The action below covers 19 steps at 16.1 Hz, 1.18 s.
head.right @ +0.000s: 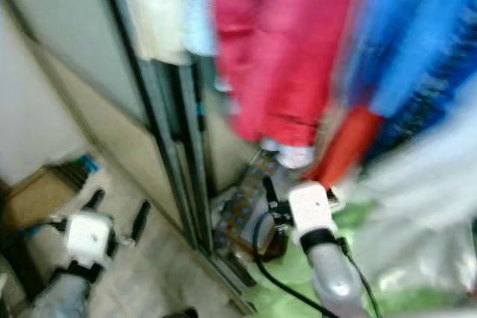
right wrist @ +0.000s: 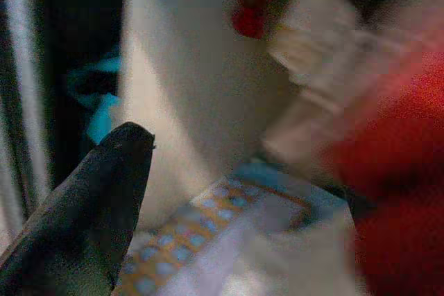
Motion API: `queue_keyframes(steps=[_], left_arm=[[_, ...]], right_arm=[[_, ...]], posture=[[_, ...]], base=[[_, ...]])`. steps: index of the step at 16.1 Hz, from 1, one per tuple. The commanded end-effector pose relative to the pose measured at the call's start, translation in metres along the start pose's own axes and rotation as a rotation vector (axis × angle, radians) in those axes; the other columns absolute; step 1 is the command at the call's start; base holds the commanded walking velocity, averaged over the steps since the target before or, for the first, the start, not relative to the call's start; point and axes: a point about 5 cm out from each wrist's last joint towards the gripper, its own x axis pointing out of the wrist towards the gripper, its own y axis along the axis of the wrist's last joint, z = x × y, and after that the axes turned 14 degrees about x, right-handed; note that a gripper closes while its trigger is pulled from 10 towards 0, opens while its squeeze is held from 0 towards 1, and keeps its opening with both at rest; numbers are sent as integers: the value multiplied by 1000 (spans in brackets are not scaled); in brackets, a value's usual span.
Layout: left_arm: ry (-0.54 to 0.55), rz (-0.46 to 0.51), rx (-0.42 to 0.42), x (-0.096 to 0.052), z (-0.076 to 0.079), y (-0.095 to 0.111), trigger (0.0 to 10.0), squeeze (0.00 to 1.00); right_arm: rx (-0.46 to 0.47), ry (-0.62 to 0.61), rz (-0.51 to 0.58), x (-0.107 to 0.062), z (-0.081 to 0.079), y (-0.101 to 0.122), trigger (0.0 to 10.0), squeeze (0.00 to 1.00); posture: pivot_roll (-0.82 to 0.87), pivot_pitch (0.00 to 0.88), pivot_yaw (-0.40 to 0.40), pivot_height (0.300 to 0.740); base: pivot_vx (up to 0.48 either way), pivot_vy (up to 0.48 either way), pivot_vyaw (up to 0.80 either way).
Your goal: Clean up the room
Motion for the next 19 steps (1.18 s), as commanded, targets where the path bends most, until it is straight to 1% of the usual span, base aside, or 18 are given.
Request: queue_keyframes(steps=[1,3,5,6,8,9,12,13,14,16,17,18,19], left_arm=[[-1,-1,0,-2,1,2,10000,0],[-7,-4,-22,-2,2,3,10000,0],[-14,-2,-23,-2,3,4,10000,0],[-26,-8,-39,-2,5,3,10000,0],[-27,-22,-42,-2,6,-1,10000,0],[-13,-26,-38,-2,5,-1,10000,0],[38,-25,-16,-2,-2,-1,10000,0],[38,-25,-16,-2,-2,-1,10000,0],[59,-28,-11,-2,-4,-1,10000,0],[84,-35,-11,-3,-7,-1,10000,0],[135,-52,-58,-3,-12,-1,10000,0],[191,-73,-125,-4,-17,-1,10000,0],[213,-72,-155,-5,-20,1,10000,0]], right_arm=[[0,-1,-14,-3,2,-2,10000,0],[2,3,-17,-5,0,-3,10000,0],[12,10,-21,-6,-2,-3,10000,0],[19,15,-20,-4,-4,-4,10000,0],[26,14,-9,-1,-5,-3,10000,0],[37,-1,-3,-1,-3,-2,10000,0],[28,-28,-3,-3,3,-2,10000,0],[28,-28,-3,-3,3,-2,10000,0],[26,-36,-7,-5,6,-3,10000,0],[16,-28,-18,-6,4,-5,10000,0],[22,-28,-19,-7,3,-4,10000,0],[47,-42,-21,-9,4,-3,10000,0],[56,-55,-22,-11,5,-3,10000,0]], posture=[[38,88,-20,740],[37,91,-18,740],[36,93,-16,740],[32,95,-13,740],[31,88,-5,740],[33,82,-2,740],[38,72,0,740],[38,72,0,740],[39,78,-4,740],[41,87,-11,740],[40,99,-15,740],[42,112,-22,740],[42,115,-25,740]], base=[[0,0,800],[0,0,800],[0,0,800],[0,0,800],[0,0,647],[0,0,0],[0,0,0],[0,0,0],[0,0,0],[0,0,0],[0,0,0],[0,0,0],[0,0,0]])
